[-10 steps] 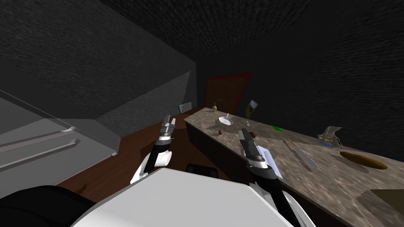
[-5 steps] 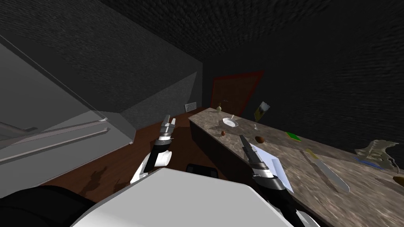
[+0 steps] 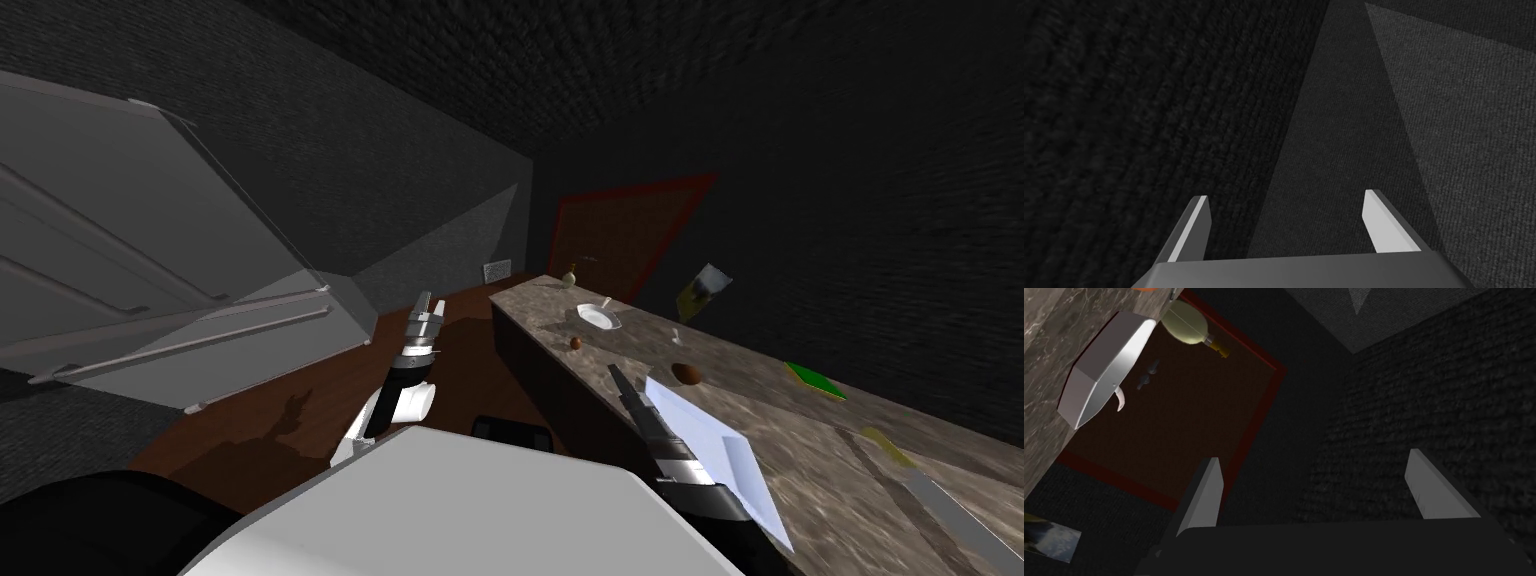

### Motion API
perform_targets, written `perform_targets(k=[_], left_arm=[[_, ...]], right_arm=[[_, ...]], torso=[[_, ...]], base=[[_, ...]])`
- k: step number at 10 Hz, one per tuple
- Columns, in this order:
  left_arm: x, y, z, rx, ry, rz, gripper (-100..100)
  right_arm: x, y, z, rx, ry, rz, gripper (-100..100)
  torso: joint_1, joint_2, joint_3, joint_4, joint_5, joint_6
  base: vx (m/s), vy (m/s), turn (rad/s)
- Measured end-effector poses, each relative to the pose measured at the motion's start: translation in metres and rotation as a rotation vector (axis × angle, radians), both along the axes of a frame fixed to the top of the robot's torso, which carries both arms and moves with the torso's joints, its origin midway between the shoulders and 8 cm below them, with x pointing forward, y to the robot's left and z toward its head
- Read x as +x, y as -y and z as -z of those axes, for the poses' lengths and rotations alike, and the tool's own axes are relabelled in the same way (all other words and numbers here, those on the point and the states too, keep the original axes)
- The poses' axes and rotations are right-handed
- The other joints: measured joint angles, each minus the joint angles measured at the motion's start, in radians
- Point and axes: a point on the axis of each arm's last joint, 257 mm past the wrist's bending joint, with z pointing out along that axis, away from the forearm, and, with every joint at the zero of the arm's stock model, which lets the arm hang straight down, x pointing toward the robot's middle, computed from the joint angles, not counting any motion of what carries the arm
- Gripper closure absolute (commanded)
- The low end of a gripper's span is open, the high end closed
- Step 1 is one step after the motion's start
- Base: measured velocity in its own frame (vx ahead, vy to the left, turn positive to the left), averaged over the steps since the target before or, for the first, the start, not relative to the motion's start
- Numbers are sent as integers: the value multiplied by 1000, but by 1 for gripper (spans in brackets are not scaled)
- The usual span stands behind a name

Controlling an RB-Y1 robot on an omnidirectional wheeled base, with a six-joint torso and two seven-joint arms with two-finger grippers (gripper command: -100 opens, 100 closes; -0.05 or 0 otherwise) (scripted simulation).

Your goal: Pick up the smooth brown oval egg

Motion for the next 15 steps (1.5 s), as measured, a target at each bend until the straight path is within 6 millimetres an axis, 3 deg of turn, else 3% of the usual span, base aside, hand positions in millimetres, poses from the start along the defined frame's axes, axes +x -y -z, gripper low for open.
perform_targets(k=[4, 8, 9, 15], left_arm=[[0, 0, 0, 0, 0, 0, 0], [0, 0, 0, 0, 0, 0, 0], [0, 0, 0, 0, 0, 0, 0], [0, 0, 0, 0, 0, 0, 0]], right_arm=[[-34, 31, 52, -128, -186, 55, -100], [-73, 53, 86, -227, -336, 96, -100], [-87, 66, 100, -271, -395, 112, -100], [-161, 98, 141, -418, -624, 160, -100]], torso=[[-1, -1, 0, 0, 0, -1], [2, -1, -1, 0, 1, 0], [-1, -3, -1, 0, 0, -1], [0, -4, -2, -1, 0, 0]], base=[[-11, -33, 284], [-2, -15, 287], [27, -50, 307], [22, -28, 305]])
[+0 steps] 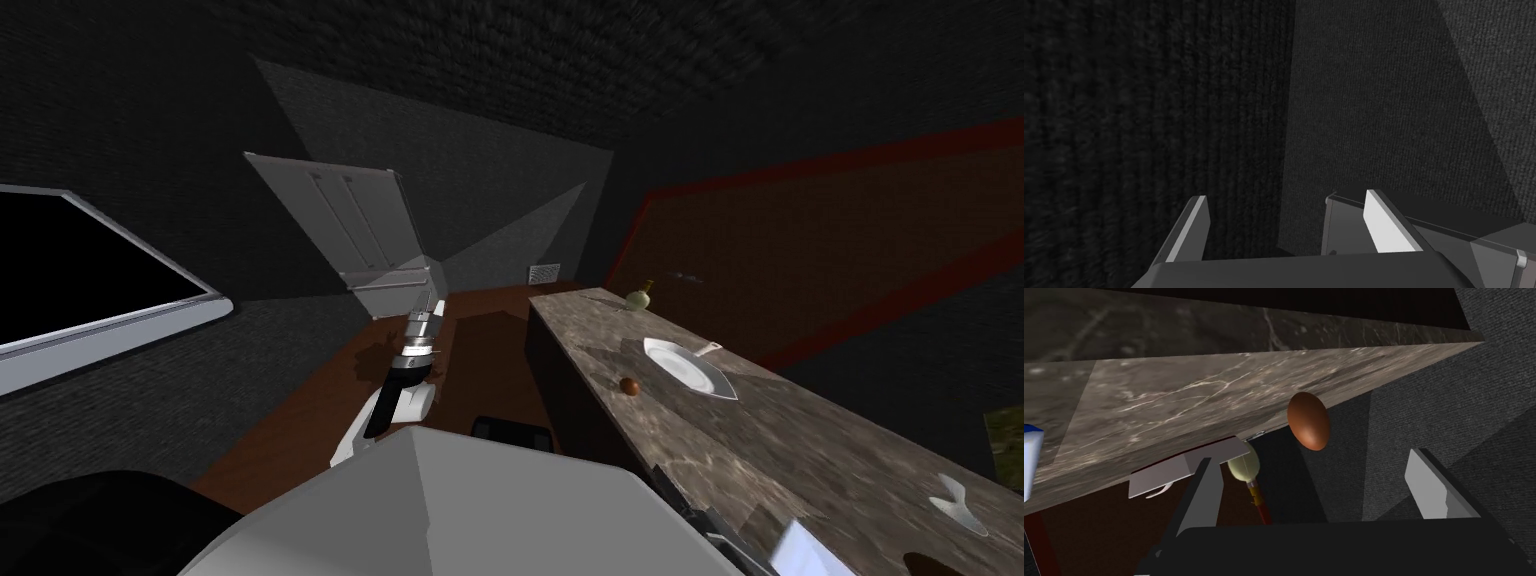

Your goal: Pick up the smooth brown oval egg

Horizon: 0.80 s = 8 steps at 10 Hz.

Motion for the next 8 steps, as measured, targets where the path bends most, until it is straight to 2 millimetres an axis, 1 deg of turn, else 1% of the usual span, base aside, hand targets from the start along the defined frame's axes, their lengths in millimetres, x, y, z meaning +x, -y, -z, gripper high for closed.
perform_targets(k=[1, 2, 3, 4, 5, 6, 7, 8], left_arm=[[0, 0, 0, 0, 0, 0, 0], [0, 0, 0, 0, 0, 0, 0], [0, 0, 0, 0, 0, 0, 0], [0, 0, 0, 0, 0, 0, 0], [0, 0, 0, 0, 0, 0, 0], [0, 0, 0, 0, 0, 0, 0], [0, 0, 0, 0, 0, 0, 0], [0, 0, 0, 0, 0, 0, 0]], right_arm=[[-14, 8, 4, -38, -53, 5, -100], [-28, 17, 9, -60, -92, 17, -100], [-45, 24, 16, -85, -138, 23, -100], [-56, 28, 20, -100, -165, 27, -100], [-70, 32, 22, -124, -203, 30, -100], [-80, 34, 23, -139, -228, 34, -100], [-95, 37, 25, -160, -270, 38, -100], [-118, 42, 25, -191, -323, 45, -100]], torso=[[-1, -1, -1, 0, 0, 0], [-1, -1, -1, 0, 0, 1], [-1, -1, -1, 0, 0, 0], [0, -1, -1, 0, 0, 1], [0, -1, -1, 0, 0, 0], [0, -1, -1, 0, 0, 1], [1, -2, -1, 0, 0, 0], [0, -2, -1, -1, 0, 1]], base=[[30, -30, 262], [36, -24, 387], [27, -26, 153], [32, -17, 358], [27, -23, 152], [36, -14, 275], [53, -32, 423], [71, -47, 442]])
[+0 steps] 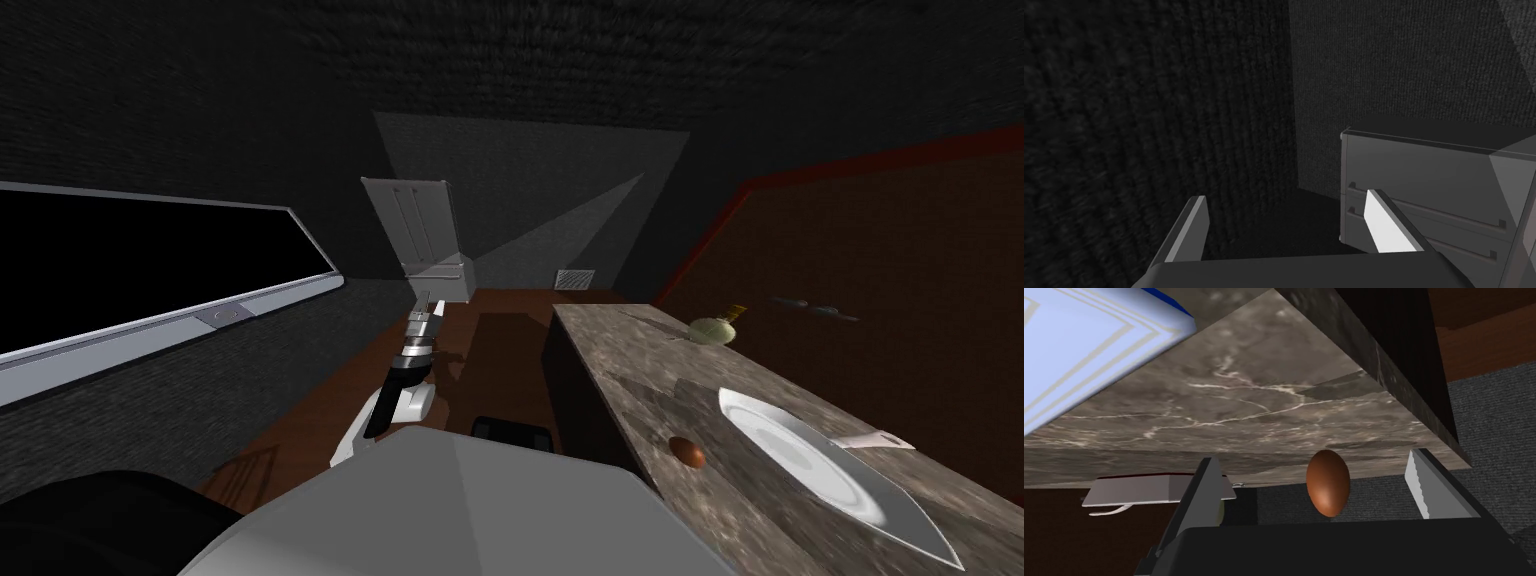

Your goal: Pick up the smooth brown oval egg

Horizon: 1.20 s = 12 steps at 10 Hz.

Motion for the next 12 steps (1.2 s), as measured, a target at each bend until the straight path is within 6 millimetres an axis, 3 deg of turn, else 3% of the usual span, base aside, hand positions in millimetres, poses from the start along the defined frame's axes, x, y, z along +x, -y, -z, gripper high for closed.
perform_targets(k=[1, 2, 7, 11, 12], left_arm=[[0, 0, 0, 0, 0, 0, 0], [0, 0, 0, 0, 0, 0, 0], [0, 0, 0, 0, 0, 0, 0], [0, 0, 0, 0, 0, 0, 0], [0, 0, 0, 0, 0, 0, 0]], right_arm=[[-26, 7, 3, -30, -58, 4, -100], [-33, 8, 4, -43, -84, 0, -100], [-106, 21, 0, -145, -292, 3, -100], [-135, 18, -11, -192, -386, -23, -100], [-135, 18, -11, -193, -386, -26, 0]], torso=[[-1, -1, -1, 0, 0, 0], [-1, -1, -1, 0, 0, 1], [-1, -5, -3, -1, -1, 0], [1, -9, -5, -2, 0, 1], [3, -5, -3, -1, 0, 2]], base=[[60, -39, 229], [60, -29, 279], [91, -50, 388], [113, -36, 257], [12, -6, -6]])
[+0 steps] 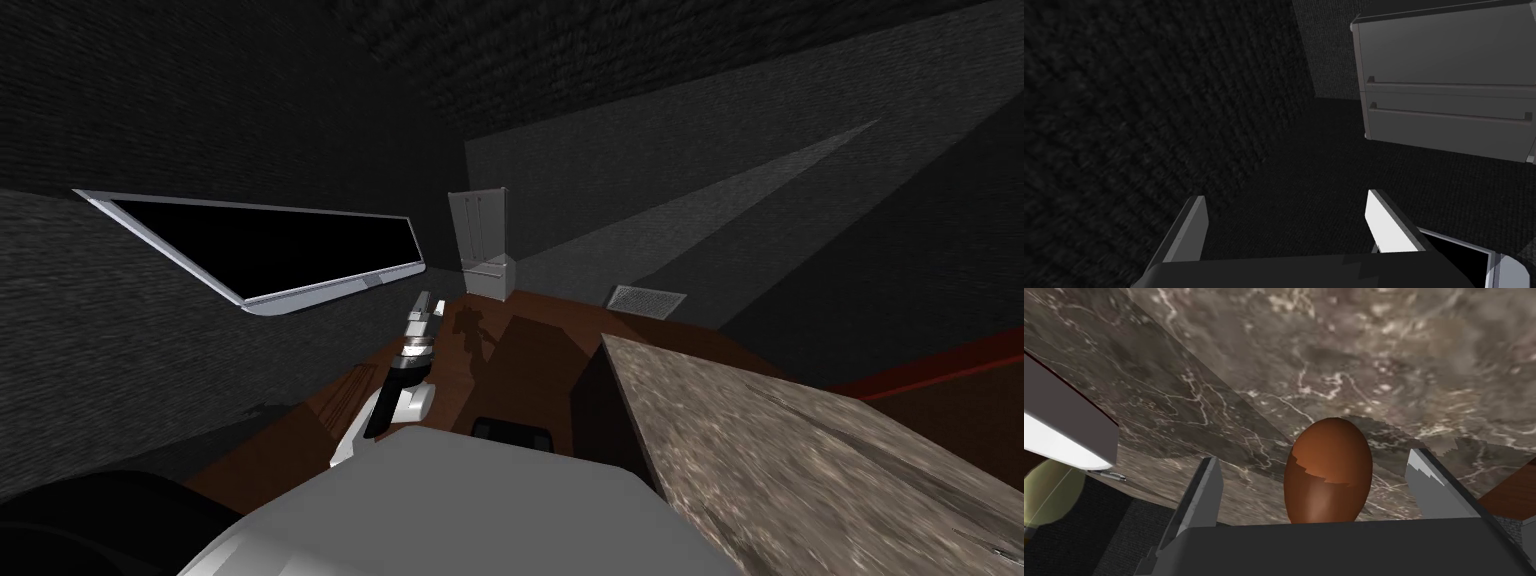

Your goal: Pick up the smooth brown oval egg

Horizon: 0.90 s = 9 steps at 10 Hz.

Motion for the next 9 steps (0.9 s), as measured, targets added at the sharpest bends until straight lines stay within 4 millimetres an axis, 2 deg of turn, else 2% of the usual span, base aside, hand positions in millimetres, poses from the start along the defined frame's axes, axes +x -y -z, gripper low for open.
perform_targets(k=[1, 5, 6, 9], left_arm=[[0, 0, 0, 0, 0, 0, 0], [0, 0, 0, 0, 0, 0, 0], [0, 0, 0, 0, 0, 0, 0], [0, 0, 0, 0, 0, 0, 0]], right_arm=[[0, 0, 0, 0, 0, 0, -100], [0, 9, 17, 1, 12, 12, -100], [0, 9, 17, 1, 12, 13, 100], [0, 8, 17, 2, 13, 13, 100]], torso=[[1, 4, 2, 1, 0, 0], [2, 7, 5, 2, 0, 0], [2, 7, 4, 2, 1, 0], [2, 7, 4, 2, 1, 0]], base=[[3, -2, 42], [-7, -1, 29], [0, 0, 0], [0, 0, 0]])
